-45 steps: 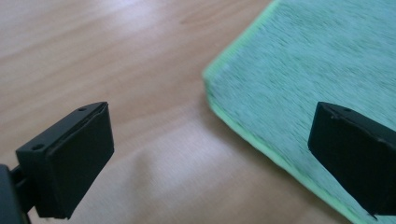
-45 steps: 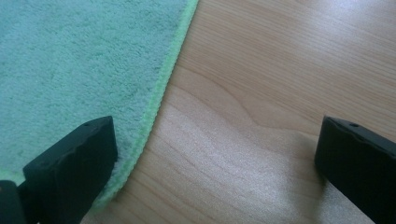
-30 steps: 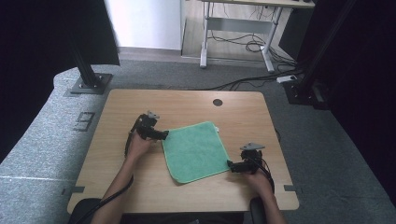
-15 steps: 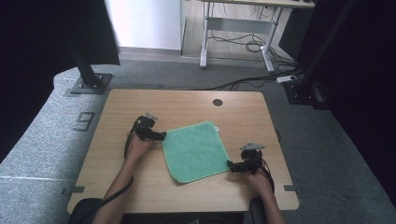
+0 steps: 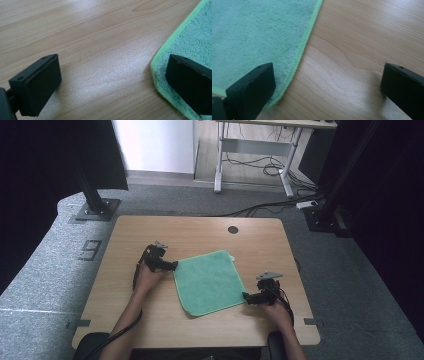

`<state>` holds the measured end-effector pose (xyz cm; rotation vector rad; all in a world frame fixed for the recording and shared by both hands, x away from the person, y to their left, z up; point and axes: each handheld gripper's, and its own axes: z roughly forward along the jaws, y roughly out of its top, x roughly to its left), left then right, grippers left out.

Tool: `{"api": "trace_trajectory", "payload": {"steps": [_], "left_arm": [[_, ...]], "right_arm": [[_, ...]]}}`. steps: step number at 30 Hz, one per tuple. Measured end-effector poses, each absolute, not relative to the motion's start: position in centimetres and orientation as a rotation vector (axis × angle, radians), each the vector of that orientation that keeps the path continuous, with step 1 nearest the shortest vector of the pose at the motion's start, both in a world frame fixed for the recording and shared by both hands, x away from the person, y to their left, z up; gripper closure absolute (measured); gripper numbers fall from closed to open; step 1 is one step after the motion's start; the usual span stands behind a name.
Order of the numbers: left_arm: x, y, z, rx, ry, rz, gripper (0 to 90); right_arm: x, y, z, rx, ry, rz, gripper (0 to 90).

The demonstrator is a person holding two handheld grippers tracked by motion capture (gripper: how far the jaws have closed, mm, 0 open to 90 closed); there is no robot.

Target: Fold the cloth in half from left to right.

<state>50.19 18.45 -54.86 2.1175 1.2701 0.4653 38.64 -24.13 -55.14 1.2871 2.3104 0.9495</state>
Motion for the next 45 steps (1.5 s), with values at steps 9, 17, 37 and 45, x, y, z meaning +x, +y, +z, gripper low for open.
{"api": "trace_trajectory", "payload": {"steps": [9,17,37,45], "left_arm": [[50.2,18.4,-54.9,2.116,1.271,0.466,0.5],[50.2,18.5,-54.9,2.117,1.27,0.466,0.6],[50.1,18.4,-54.9,2.107,1.272,0.473,1.5],[50.0,18.4,-54.9,2.107,1.268,0.475,2.4]], "right_arm": [[38.0,-21.9,-53.5,1.198,2.352,1.059,0.0],[37.1,-18.6,-53.0,1.092,2.45,1.121,0.5],[35.1,-10.5,-52.7,0.842,2.662,1.205,12.8],[34.2,-7.9,-52.6,0.731,2.741,1.212,19.6]]}}
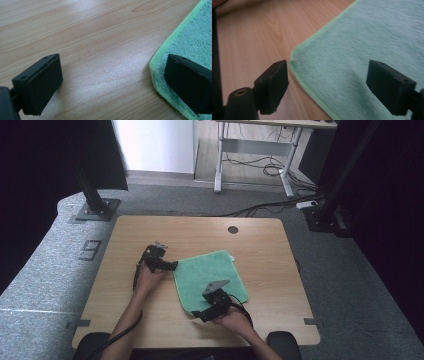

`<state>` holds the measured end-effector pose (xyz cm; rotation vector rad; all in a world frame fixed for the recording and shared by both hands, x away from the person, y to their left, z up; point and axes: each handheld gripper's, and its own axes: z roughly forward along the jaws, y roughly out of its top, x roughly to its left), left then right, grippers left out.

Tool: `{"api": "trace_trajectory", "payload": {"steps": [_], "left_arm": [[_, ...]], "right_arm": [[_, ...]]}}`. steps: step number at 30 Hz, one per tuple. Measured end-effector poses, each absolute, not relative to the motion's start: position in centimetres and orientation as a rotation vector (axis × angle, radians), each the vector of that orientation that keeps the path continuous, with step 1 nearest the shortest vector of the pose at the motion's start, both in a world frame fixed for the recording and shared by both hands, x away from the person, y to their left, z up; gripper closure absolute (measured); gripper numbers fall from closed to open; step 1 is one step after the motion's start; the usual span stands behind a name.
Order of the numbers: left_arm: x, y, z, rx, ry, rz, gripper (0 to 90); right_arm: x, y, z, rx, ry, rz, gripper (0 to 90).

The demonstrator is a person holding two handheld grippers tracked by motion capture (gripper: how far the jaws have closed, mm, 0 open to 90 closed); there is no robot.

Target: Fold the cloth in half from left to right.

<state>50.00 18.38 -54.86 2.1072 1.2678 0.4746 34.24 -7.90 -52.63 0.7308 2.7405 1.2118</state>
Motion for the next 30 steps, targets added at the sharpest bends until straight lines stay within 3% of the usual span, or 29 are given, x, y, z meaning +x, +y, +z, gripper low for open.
{"api": "trace_trajectory", "payload": {"steps": [10,18,21,25,26,30], "left_arm": [[49.9,18.4,-54.8,2.109,1.265,0.471,3.7],[49.8,18.4,-54.8,2.104,1.248,0.471,6.9],[49.4,18.4,-54.7,2.1,1.184,0.467,22.0],[48.8,18.2,-54.6,2.102,1.106,0.44,49.9],[48.7,18.1,-54.6,2.099,1.097,0.427,61.0],[48.8,18.7,-54.6,2.061,1.117,0.337,83.4]], "right_arm": [[33.1,-4.9,-52.7,0.581,2.828,1.182,41.0],[32.6,-4.2,-53.0,0.51,2.807,1.079,82.9],[32.6,-4.2,-53.1,0.523,2.788,1.092,85.8],[32.8,-4.2,-53.1,0.535,2.791,1.093,85.8],[32.9,-4.1,-53.2,0.543,2.795,1.094,85.9],[32.9,-3.6,-53.1,0.537,2.794,1.105,86.0]]}}
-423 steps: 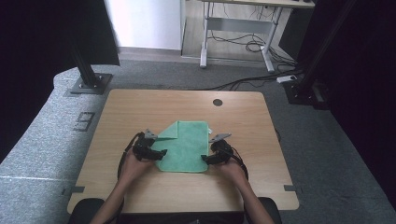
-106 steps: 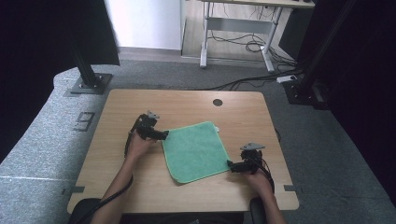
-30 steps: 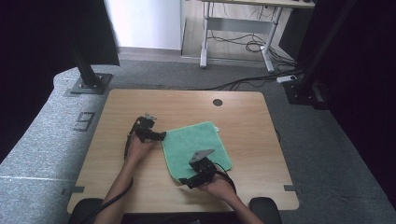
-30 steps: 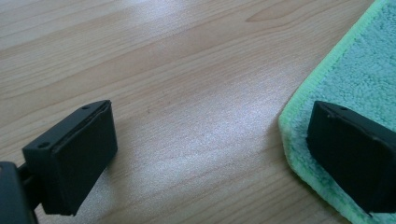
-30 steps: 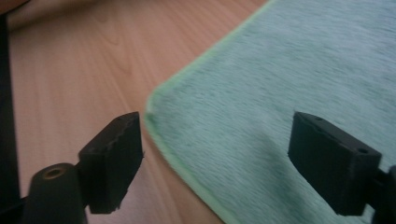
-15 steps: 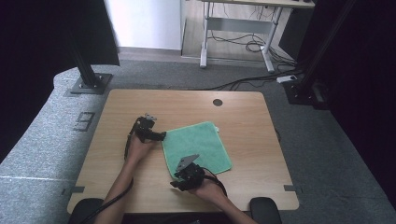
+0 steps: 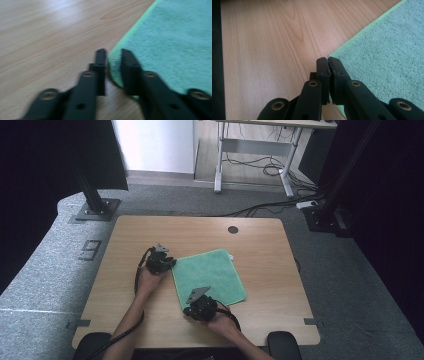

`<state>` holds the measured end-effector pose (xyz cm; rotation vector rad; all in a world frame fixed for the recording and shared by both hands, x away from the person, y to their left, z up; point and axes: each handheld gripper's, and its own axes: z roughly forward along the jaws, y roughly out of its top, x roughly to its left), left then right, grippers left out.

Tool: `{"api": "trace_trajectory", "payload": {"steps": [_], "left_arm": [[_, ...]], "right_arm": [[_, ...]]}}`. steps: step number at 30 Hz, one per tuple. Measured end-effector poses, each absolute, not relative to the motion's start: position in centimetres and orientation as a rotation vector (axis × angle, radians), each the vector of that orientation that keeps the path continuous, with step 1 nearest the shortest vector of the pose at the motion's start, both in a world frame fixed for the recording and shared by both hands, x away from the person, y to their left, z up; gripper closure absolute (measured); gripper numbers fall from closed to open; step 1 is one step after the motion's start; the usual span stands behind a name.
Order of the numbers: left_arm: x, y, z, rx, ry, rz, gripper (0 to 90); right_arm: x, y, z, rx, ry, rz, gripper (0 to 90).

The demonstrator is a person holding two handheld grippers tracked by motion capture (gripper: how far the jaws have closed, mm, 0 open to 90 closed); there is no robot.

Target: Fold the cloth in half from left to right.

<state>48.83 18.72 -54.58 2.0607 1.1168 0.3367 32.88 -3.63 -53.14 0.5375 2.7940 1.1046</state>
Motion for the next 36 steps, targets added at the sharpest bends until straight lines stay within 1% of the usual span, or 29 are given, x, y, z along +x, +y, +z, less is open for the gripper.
{"api": "trace_trajectory", "payload": {"steps": [1,3,8,14,24,36], "left_arm": [[48.9,19.0,-54.6,2.037,1.141,0.317,87.5],[49.0,19.6,-54.6,2.021,1.161,0.297,88.1],[48.7,20.5,-54.2,2.025,1.183,0.294,88.3],[48.7,20.3,-52.7,2.013,1.165,0.306,88.2],[49.8,17.9,-50.0,2.015,1.107,0.333,88.2],[51.5,13.7,-49.3,2.033,1.053,0.331,88.1]], "right_arm": [[32.8,-3.4,-53.0,0.527,2.79,1.109,86.2],[32.7,-2.9,-52.8,0.509,2.787,1.112,86.4],[32.6,-1.9,-52.2,0.485,2.787,1.126,86.8],[32.6,-2.7,-51.2,0.493,2.755,1.169,86.8],[32.8,-5.3,-49.9,0.534,2.687,1.178,86.8],[33.6,-9.9,-49.4,0.655,2.61,1.175,86.9]]}}
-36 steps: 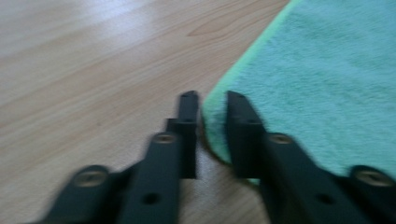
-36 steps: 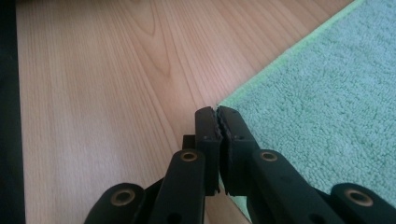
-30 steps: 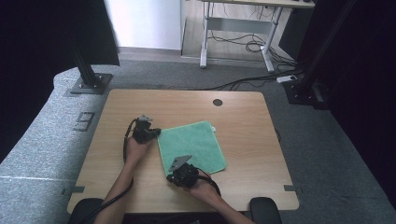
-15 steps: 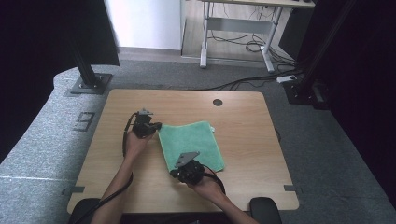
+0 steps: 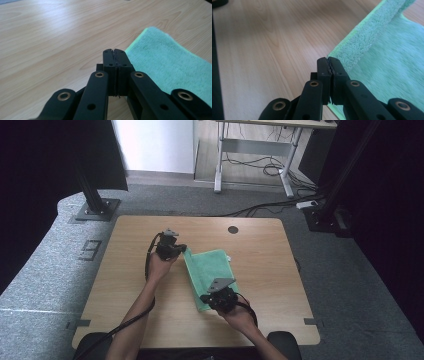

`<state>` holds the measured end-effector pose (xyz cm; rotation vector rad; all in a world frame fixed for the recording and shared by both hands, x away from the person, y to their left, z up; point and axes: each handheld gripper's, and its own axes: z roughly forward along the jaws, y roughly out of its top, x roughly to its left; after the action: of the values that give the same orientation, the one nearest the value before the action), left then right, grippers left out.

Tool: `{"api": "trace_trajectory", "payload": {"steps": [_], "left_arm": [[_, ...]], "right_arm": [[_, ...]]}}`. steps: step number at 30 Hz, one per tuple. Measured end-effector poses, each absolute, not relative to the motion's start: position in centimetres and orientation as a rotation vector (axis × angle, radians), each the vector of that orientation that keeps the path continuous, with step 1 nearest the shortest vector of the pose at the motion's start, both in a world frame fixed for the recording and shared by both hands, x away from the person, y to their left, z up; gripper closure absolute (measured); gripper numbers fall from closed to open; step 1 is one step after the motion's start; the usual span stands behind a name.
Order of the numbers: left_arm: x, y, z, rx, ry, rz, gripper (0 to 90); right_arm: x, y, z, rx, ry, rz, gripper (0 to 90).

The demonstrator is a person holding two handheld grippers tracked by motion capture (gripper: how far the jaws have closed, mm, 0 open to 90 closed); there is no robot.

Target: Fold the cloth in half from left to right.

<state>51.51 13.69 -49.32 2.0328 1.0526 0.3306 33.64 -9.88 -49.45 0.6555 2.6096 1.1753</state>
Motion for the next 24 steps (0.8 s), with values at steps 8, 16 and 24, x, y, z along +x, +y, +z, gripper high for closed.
{"api": "trace_trajectory", "payload": {"steps": [8,16,24], "left_arm": [[52.3,10.8,-49.2,2.077,1.007,0.347,88.1],[52.8,8.2,-49.0,2.114,0.957,0.377,88.0],[53.6,6.2,-49.1,2.133,0.933,0.365,88.0]], "right_arm": [[33.9,-12.2,-50.0,0.723,2.586,1.162,86.9],[34.0,-13.8,-50.1,0.761,2.57,1.159,86.9],[34.1,-15.3,-49.7,0.812,2.546,1.177,86.9]]}}
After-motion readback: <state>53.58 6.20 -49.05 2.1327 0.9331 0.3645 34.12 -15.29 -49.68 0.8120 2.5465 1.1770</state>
